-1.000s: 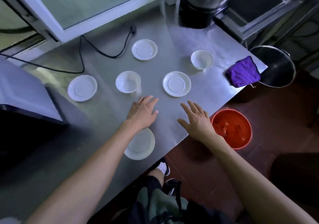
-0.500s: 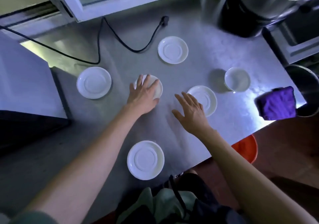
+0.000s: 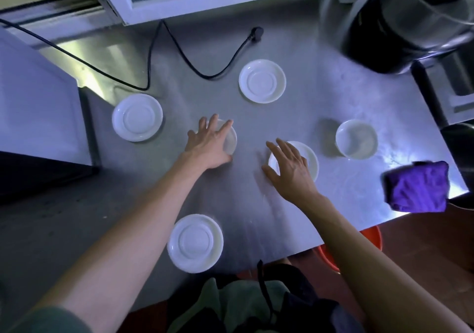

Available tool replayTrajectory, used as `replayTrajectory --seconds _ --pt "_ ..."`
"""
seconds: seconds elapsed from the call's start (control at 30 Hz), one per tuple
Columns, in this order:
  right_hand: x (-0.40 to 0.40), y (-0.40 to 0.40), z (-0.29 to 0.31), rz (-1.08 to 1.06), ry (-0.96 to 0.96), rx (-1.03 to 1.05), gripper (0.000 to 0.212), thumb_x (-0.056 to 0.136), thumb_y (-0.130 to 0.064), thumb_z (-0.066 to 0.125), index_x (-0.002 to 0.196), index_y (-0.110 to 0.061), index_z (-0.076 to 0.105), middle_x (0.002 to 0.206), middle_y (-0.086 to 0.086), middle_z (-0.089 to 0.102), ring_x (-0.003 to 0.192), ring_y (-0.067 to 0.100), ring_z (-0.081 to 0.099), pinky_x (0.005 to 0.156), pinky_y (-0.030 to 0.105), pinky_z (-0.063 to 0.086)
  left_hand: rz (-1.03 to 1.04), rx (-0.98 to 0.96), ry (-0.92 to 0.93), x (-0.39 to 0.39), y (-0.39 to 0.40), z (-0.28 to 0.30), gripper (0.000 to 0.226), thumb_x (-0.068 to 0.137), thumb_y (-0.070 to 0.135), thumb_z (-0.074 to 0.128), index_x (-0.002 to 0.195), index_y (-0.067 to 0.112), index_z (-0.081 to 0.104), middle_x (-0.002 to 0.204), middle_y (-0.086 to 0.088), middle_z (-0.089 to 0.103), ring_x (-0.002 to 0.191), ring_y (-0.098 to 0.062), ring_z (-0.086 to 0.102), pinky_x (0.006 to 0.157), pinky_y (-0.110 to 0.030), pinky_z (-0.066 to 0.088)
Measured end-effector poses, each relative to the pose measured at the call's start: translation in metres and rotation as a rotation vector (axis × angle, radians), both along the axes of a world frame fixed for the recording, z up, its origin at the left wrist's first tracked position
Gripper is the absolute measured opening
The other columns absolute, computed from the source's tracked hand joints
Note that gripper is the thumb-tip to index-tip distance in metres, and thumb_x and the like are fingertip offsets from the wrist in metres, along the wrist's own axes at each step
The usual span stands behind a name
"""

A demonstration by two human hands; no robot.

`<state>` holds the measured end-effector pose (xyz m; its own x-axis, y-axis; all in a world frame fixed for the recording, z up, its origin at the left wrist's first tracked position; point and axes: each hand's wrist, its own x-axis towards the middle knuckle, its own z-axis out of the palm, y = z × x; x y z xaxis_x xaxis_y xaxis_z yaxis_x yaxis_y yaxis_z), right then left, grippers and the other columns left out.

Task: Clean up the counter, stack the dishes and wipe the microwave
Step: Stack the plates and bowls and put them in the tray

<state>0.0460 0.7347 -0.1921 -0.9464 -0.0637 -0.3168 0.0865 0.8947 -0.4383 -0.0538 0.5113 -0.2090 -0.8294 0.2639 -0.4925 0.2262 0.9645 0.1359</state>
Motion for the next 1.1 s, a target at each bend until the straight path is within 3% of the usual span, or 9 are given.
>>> replayTrajectory --seconds 0.2,0.5,0.6,0.87,1.0,1.1 --pt "-0.010 0.053 0.005 -0.022 0.046 -0.010 0.059 0.098 -0.040 0.055 0.152 -0.027 0.035 0.163 0.003 0.026 0.149 0.025 0.020 0.113 0.048 0.025 0.013 0.013 0.026 0.002 0.043 0.023 0.102 0.069 0.058 0.068 0.152 0.037 0.013 0.159 -0.001 0.007 0.143 -0.034 0.011 0.104 -0.058 0.034" --pt "-0.029 0.161 0.004 -0.101 0.043 0.137 0.068 0.091 -0.043 0.064 0.151 -0.029 0.035 0.164 0.007 0.020 0.151 0.029 0.012 0.114 0.049 0.017 -0.106 0.056 0.067 0.005 0.153 0.035 0.097 0.074 0.058 0.066 0.152 0.039 0.012 0.160 0.001 0.001 0.144 -0.031 0.009 0.103 -0.057 0.036" --pt "-0.035 0.186 -0.001 -0.104 0.029 0.185 0.074 0.086 -0.049 0.068 0.150 -0.031 0.035 0.163 0.007 0.018 0.151 0.030 0.011 0.115 0.049 0.017 -0.136 0.050 0.074 0.010 0.182 0.033 0.095 0.074 0.056 0.064 0.151 0.039 0.012 0.159 0.001 0.002 0.145 -0.032 0.009 0.102 -0.056 0.038" --pt "-0.057 0.218 -0.018 -0.039 -0.106 0.213 0.097 0.076 -0.072 0.063 0.154 -0.041 0.013 0.167 0.004 -0.003 0.152 0.034 -0.005 0.117 0.058 0.013 -0.131 0.032 0.047 0.022 0.220 0.031 0.094 0.076 0.058 0.064 0.151 0.039 0.012 0.159 0.002 0.003 0.145 -0.031 0.007 0.103 -0.057 0.036" --pt "-0.058 0.216 -0.025 0.005 -0.137 0.214 0.107 0.071 -0.072 0.068 0.154 -0.039 0.009 0.166 0.004 -0.002 0.151 0.034 0.001 0.114 0.057 0.019 -0.113 0.007 0.053 0.028 0.219 0.032 0.093 0.076 0.059 0.064 0.151 0.040 0.012 0.159 0.001 0.003 0.145 -0.031 0.008 0.102 -0.057 0.037" --pt "-0.057 0.211 -0.028 0.024 -0.085 0.242 0.105 0.069 -0.067 0.072 0.152 -0.035 0.016 0.161 0.006 0.012 0.143 0.036 0.017 0.106 0.053 0.032 -0.075 -0.010 0.056 0.036 0.212 0.033 0.093 0.076 0.059 0.064 0.151 0.040 0.013 0.158 0.000 0.004 0.145 -0.031 0.009 0.101 -0.056 0.038"
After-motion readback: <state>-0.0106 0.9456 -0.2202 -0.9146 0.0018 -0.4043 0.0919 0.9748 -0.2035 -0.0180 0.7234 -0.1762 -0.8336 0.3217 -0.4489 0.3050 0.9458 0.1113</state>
